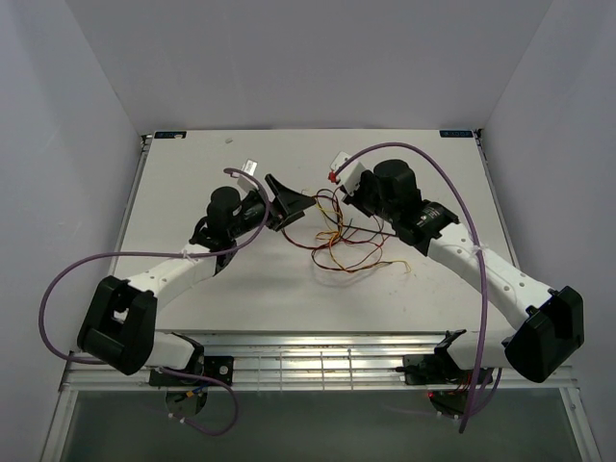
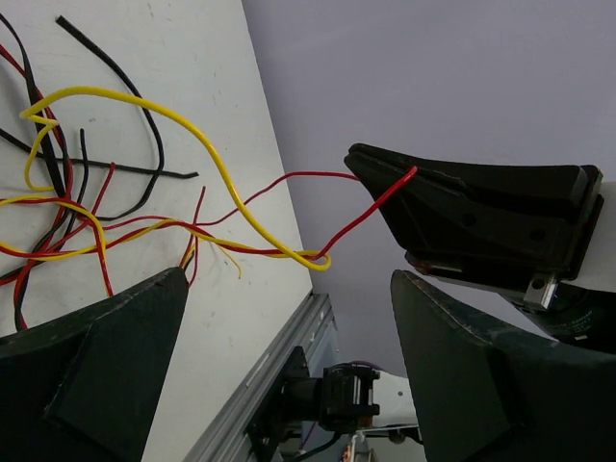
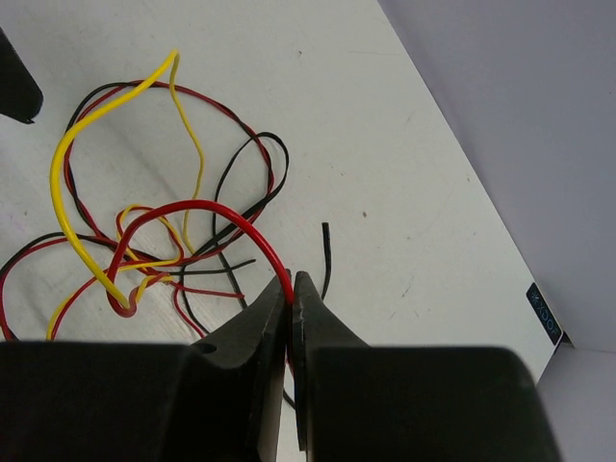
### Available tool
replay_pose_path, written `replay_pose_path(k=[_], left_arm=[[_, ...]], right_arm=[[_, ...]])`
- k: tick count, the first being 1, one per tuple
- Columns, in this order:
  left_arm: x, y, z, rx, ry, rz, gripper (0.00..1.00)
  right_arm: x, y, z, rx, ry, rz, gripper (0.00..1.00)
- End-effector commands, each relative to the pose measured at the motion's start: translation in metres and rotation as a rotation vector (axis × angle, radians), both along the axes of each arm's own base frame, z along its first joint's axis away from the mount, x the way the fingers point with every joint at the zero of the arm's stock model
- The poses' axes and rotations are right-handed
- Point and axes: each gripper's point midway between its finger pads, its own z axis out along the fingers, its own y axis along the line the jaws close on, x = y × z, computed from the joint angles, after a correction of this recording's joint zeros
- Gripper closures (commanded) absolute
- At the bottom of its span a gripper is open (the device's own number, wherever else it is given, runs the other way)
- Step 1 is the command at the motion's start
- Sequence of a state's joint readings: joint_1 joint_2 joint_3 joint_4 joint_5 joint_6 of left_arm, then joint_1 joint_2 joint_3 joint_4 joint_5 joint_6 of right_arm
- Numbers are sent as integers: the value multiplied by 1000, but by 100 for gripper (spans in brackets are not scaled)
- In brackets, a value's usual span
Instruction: Untangle the cables
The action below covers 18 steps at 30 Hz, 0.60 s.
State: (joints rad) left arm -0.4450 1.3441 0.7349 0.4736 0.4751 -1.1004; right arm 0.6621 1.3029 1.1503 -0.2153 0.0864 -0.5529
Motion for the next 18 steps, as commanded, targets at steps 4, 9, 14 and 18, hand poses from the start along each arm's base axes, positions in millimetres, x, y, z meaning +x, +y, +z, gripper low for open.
replay_pose_path(k=[4, 9, 14, 18], left_arm=[[9, -20, 15, -71, 38, -4, 2], [22, -27, 12, -92, 85, 46, 3], [30, -35, 13, -89, 84, 38, 36], [30, -37, 20, -69, 45, 20, 100]], right_arm=[[0, 10, 38, 86, -87, -9, 92], [-10, 15, 34, 87, -96, 15, 92], [-9, 15, 34, 86, -105, -4, 92], [2, 2, 48, 127, -149, -118, 92]])
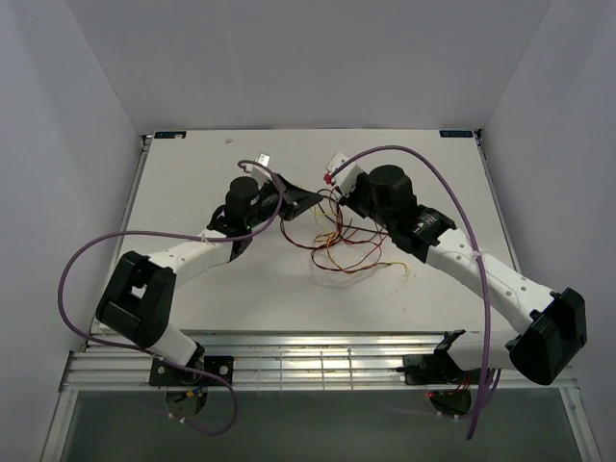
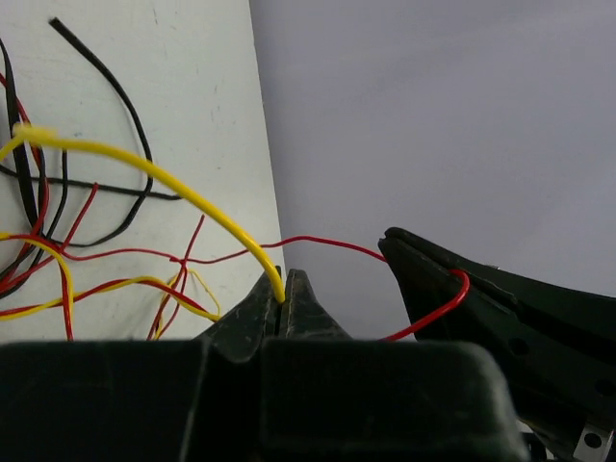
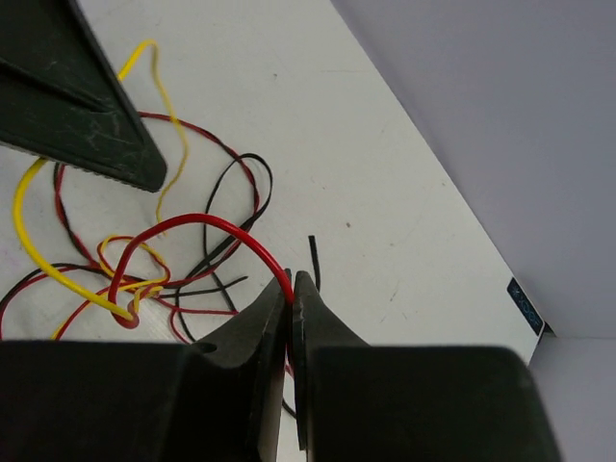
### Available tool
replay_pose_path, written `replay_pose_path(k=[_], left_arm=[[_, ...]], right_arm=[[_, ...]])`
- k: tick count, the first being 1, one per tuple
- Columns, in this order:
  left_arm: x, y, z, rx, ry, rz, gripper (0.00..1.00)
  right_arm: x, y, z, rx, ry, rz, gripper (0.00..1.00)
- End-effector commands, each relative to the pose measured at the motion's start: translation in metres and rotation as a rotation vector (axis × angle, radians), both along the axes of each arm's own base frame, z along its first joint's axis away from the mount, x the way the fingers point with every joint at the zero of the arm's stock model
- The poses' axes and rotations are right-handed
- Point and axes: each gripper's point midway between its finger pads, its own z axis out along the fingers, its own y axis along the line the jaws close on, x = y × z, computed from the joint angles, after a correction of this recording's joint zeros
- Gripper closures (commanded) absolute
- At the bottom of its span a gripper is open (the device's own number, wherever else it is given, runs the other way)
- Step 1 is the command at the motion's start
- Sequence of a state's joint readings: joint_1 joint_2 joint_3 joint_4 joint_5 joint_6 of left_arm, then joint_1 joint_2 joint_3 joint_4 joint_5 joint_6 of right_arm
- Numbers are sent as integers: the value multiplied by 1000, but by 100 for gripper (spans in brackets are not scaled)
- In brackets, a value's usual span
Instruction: Untangle the cables
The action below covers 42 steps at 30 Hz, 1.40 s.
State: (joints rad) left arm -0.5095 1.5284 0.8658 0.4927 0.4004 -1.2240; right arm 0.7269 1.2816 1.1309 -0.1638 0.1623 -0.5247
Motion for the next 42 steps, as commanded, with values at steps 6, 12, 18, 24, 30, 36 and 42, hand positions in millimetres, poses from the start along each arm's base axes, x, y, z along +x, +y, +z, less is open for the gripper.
replay_pose_path(k=[6, 12, 18, 24, 30, 36, 42], left_arm=[[16, 32, 75, 88, -251, 188, 100], [38, 90, 140, 164, -384, 430, 100], [60, 155, 171, 195, -405, 575, 100], [65, 196, 195, 234, -451, 690, 100], [65, 233, 194, 268, -424, 813, 100], [68, 272, 184, 317, -378, 918, 100], [64, 325, 174, 367, -316, 1061, 100]], right_arm=[[37, -96, 109, 166, -322, -544, 92], [43, -180, 165, 304, -461, -751, 92], [39, -236, 186, 334, -523, -864, 92], [35, -275, 204, 349, -561, -931, 92], [37, -292, 197, 334, -535, -939, 92], [37, -316, 188, 314, -515, -987, 92], [37, -349, 179, 285, -493, -1055, 92]])
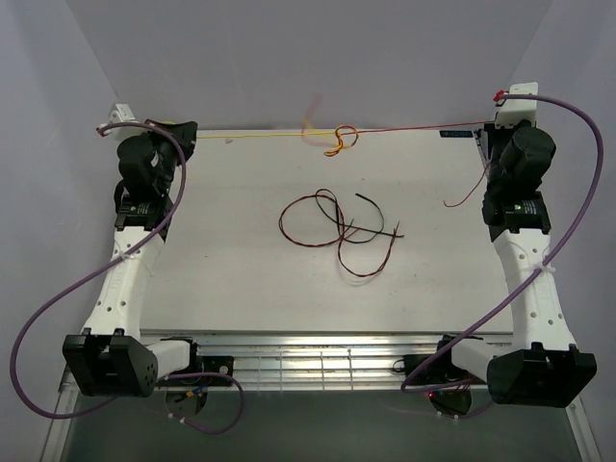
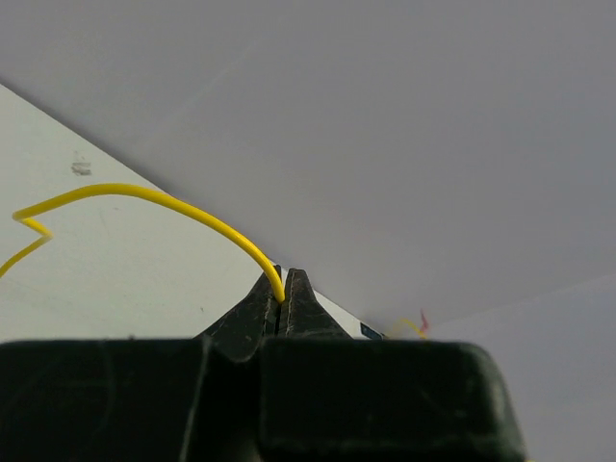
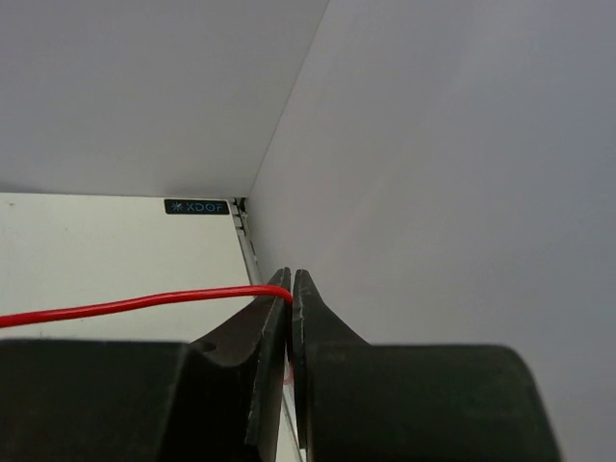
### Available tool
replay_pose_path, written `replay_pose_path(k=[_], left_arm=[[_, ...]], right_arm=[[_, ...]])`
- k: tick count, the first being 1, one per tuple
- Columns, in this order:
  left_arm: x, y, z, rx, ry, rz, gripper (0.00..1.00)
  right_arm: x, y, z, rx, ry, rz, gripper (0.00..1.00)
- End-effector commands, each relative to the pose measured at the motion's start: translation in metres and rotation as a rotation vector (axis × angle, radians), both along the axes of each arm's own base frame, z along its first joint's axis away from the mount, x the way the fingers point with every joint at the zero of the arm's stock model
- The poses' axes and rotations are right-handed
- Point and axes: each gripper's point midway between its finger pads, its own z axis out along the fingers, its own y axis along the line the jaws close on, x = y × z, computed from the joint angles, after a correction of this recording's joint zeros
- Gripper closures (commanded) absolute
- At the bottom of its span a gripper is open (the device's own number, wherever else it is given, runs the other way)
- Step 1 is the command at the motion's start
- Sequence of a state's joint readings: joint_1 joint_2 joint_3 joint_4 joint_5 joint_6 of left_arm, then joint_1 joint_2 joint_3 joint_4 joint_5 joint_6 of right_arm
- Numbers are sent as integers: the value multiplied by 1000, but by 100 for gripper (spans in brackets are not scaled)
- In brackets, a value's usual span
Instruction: Untangle the cables
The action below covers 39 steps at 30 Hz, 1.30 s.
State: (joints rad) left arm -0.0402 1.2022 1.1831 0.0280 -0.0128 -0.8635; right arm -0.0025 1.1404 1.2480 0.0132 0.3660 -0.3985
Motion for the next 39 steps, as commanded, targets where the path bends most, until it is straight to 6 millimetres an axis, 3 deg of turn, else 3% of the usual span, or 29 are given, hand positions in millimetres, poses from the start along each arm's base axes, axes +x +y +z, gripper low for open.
replay_pose_path(k=[1, 4, 11, 25, 36, 39], left_arm=[[-11, 69, 4, 25, 15, 243, 100], [-16, 91, 2, 26, 27, 308, 100], [-12, 115, -14, 11, 82, 359, 100], [-19, 183, -39, -28, 172, 533, 100], [-23, 203, -47, -43, 211, 582, 100], [-17, 193, -46, -41, 196, 519, 100]], right_arm=[[-17, -43, 26, 17, -68, -145, 92], [-14, -53, 18, 31, -52, -153, 92], [-11, -82, -1, 54, -7, -205, 92], [-21, -133, -20, 104, 36, -293, 92], [-19, -140, -28, 105, 68, -311, 92], [-12, -123, -28, 92, 70, -203, 92]])
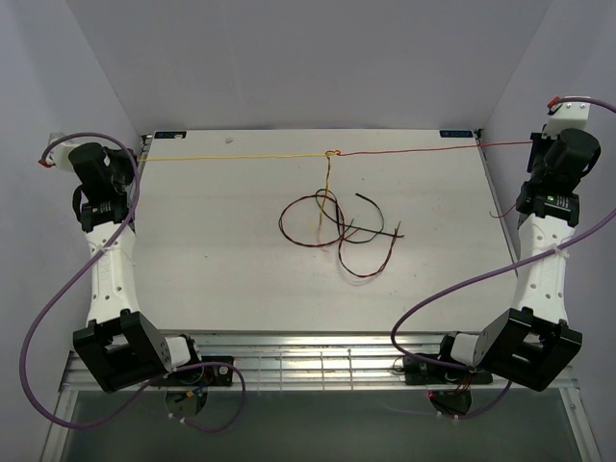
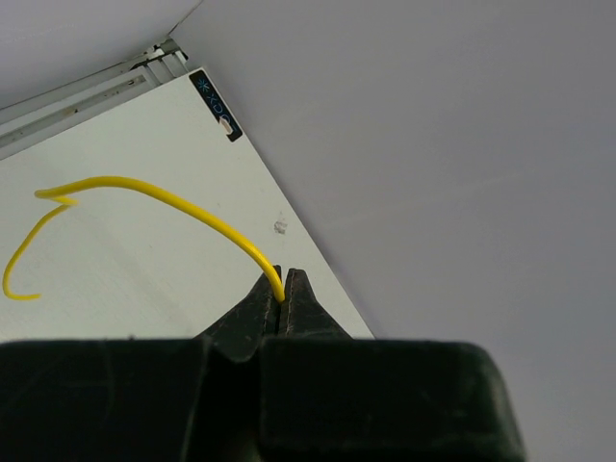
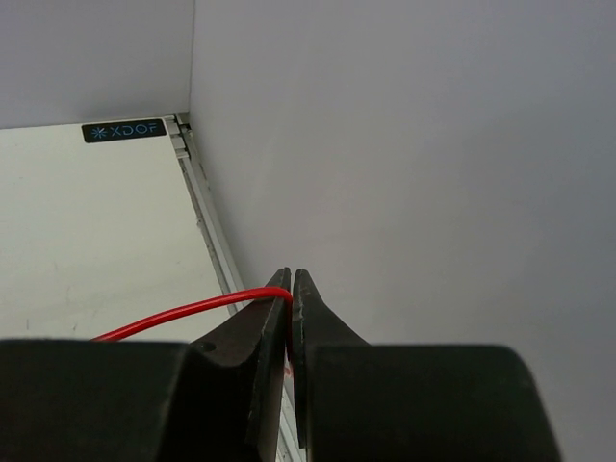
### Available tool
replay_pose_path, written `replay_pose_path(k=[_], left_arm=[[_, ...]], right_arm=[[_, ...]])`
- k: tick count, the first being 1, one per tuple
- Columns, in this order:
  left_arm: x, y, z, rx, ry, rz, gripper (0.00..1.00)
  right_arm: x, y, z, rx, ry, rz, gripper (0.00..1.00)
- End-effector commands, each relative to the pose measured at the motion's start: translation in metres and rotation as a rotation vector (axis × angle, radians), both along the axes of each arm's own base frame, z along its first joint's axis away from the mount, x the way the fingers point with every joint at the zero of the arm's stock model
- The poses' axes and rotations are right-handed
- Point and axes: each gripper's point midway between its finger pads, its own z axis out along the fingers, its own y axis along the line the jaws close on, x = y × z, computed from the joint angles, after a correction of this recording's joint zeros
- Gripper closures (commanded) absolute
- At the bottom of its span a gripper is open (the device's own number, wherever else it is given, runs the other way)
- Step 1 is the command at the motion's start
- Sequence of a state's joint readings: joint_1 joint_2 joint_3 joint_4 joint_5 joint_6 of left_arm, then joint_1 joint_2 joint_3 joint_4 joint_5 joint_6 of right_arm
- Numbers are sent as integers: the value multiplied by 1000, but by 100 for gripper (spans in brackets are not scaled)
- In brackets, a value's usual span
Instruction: Untangle the cables
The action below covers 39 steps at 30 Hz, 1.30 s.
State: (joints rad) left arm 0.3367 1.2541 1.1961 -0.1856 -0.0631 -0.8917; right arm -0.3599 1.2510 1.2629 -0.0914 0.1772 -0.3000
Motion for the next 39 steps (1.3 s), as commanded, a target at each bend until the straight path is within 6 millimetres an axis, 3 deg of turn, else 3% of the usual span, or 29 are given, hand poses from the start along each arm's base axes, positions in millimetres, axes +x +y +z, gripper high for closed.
replay_pose_path(k=[1, 5, 6, 8, 13, 15, 16, 19, 23, 24, 27, 29, 32, 33, 35, 36, 38, 39], left_arm=[[-3, 20, 25, 41, -67, 54, 100], [14, -17, 8, -29, -76, -146, 100], [17, -23, -6, -48, -50, -172, 100], [19, -34, -19, -81, -31, -202, 100], [12, -57, -88, -160, 104, -231, 100], [8, -62, -114, -193, 160, -229, 98], [3, -64, -139, -222, 226, -222, 86], [-8, -69, -173, -265, 343, -222, 74], [-15, -82, -199, -245, 428, -267, 39], [-15, -89, -201, -233, 441, -287, 34], [-19, -106, -209, -200, 492, -335, 17], [-22, -117, -211, -169, 510, -370, 16], [-15, -152, -196, -13, 458, -543, 15], [-17, -184, -189, 31, 421, -686, 15], [-19, -226, -173, 187, 319, -920, 13], [-32, -266, -164, 225, 259, -1095, 4], [-37, -288, -158, 373, 210, -1180, 2], [-45, -310, -156, 436, 191, -1230, 2]], right_arm=[[-4, -3, 38, -44, -100, 25, 92], [2, 48, 53, -49, -154, 245, 92], [2, 59, 54, -54, -159, 286, 92], [1, 98, 71, -97, -210, 435, 92], [-7, 179, 100, -171, -262, 657, 92], [-14, 200, 105, -156, -268, 737, 92], [-16, 213, 109, -150, -278, 780, 92], [-27, 245, 125, -134, -320, 898, 92], [-35, 275, 140, -107, -348, 1010, 92], [-40, 282, 150, -115, -363, 1041, 92], [-42, 299, 152, -105, -349, 1103, 92], [-42, 306, 159, -102, -352, 1123, 92], [-43, 309, 172, -94, -369, 1119, 92], [-43, 310, 175, -86, -370, 1121, 92], [-43, 313, 183, -77, -370, 1135, 92], [-43, 316, 185, -61, -367, 1150, 92], [-43, 320, 190, -46, -358, 1171, 92], [-44, 322, 193, -33, -358, 1186, 92]])
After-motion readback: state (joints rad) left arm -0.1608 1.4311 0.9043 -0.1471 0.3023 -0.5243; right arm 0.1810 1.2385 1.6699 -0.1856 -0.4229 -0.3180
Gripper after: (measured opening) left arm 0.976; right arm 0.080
